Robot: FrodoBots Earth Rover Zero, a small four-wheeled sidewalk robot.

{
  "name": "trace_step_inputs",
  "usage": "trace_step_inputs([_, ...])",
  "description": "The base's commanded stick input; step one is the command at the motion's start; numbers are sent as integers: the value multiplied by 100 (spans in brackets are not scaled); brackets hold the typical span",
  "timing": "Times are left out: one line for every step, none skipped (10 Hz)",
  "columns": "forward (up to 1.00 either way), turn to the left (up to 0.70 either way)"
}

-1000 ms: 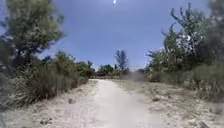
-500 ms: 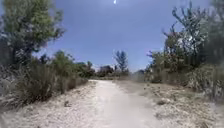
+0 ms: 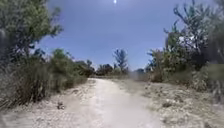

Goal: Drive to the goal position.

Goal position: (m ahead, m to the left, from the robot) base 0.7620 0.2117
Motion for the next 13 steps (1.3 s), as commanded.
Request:
trace_step_inputs([45,0])
trace_step_inputs([45,0])
trace_step_inputs([45,0])
trace_step_inputs([45,0])
trace_step_inputs([45,0])
trace_step_inputs([45,0])
trace_step_inputs([45,0])
trace_step_inputs([45,0])
trace_step_inputs([45,0])
trace_step_inputs([45,0])
trace_step_inputs([45,0])
trace_step_inputs([45,0])
trace_step_inputs([45,0])
